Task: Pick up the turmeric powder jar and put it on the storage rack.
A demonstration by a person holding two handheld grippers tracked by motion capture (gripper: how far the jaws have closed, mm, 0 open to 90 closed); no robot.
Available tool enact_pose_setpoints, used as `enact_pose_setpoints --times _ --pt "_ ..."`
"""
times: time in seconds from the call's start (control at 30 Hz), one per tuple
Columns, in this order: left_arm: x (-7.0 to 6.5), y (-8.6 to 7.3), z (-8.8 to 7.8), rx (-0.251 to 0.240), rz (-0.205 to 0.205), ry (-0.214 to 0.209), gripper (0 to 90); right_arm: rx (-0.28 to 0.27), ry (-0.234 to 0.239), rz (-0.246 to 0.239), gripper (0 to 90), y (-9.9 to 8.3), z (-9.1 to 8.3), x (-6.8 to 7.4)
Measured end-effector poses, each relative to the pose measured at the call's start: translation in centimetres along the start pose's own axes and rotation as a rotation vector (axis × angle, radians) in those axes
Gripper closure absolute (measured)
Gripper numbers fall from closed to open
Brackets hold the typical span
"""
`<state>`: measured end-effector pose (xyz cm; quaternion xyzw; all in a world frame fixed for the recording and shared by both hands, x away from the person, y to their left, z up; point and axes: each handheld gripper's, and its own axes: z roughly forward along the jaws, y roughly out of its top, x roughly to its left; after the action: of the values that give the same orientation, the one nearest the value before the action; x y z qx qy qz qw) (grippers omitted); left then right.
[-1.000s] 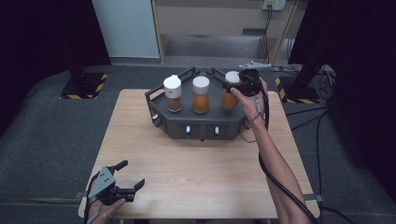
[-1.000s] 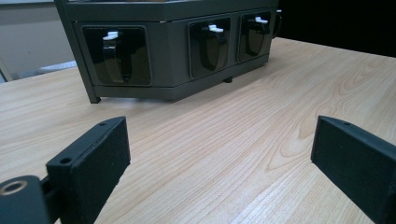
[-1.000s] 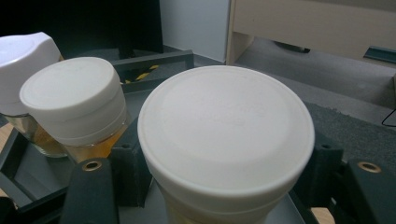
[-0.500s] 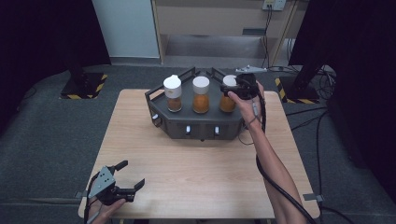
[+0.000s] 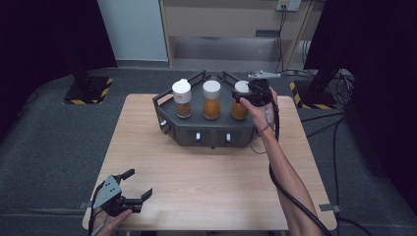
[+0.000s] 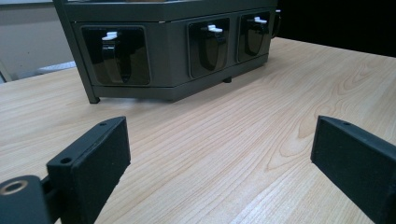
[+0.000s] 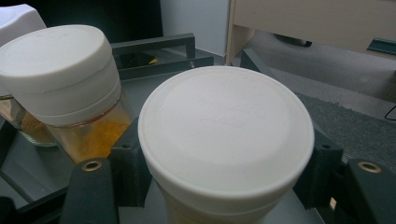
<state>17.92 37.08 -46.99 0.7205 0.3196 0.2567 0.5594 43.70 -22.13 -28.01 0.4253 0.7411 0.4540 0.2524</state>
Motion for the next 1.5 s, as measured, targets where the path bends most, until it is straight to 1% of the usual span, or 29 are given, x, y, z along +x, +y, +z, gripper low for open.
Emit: enact_pose_setpoints --times 0.27,0.5,0.53,0.6,0.63,0.7,0.77,0.83,0.9,1.1,1.23,1.3,1.37,1.43,1.5 --pt "0.0 0.0 0.0 0.002 0.002 -0.001 3.7 -0.008 0.0 0.013 33.6 -0.3 0.0 -0.2" --pt "0.0 0.0 0.0 0.002 0.003 -0.002 3.7 -0.032 0.003 0.018 32.2 -0.9 0.0 -0.2" --pt "0.0 0.0 0.0 0.002 0.003 -0.002 3.7 -0.046 0.005 0.022 29.4 -1.1 0.0 -0.2" --pt "0.0 0.0 0.0 0.001 0.003 -0.003 3.7 -0.072 -0.002 0.038 20.4 -1.4 -0.2 -0.2" --pt "0.0 0.0 0.0 0.002 0.004 -0.003 3.7 -0.073 0.009 0.046 17.1 -1.3 -0.2 -0.4" --pt "0.0 0.1 0.0 0.003 0.006 -0.003 3.7 -0.086 -0.008 0.039 12.6 -1.2 -0.4 -0.1" --pt "0.0 0.1 0.0 0.002 0.005 -0.003 3.7 -0.097 0.004 0.051 9.2 -1.0 -0.7 -0.4" --pt "0.0 0.1 0.0 0.003 0.006 -0.002 3.7 -0.11 -0.005 0.053 7.6 -0.8 -1.0 -0.3" --pt "0.0 0.1 0.0 0.002 0.005 -0.002 3.7 -0.121 0.005 0.061 6.1 -0.6 -1.3 -0.6" --pt "0.0 0.0 0.0 -0.001 0.002 -0.001 3.7 -0.132 0.008 0.04 6.1 0.1 -2.5 -0.7" --pt "0.0 0.0 0.0 -0.001 0.0 0.0 3.7 -0.141 0.018 0.036 6.2 0.5 -3.2 -0.9" --pt "0.0 0.0 0.1 -0.004 -0.005 -0.002 3.7 -0.15 0.015 0.025 6.3 0.5 -3.6 -0.7" --pt "0.1 0.0 0.2 0.002 -0.004 -0.004 3.7 -0.161 0.028 0.023 6.4 0.4 -4.1 -0.6" --pt "0.2 -0.1 0.2 -0.006 -0.01 -0.004 3.7 -0.167 0.026 0.002 6.4 0.6 -4.5 -0.2" --pt "0.2 0.0 0.2 -0.003 -0.012 -0.002 3.7 -0.181 0.036 -0.005 6.6 0.6 -5.0 0.0"
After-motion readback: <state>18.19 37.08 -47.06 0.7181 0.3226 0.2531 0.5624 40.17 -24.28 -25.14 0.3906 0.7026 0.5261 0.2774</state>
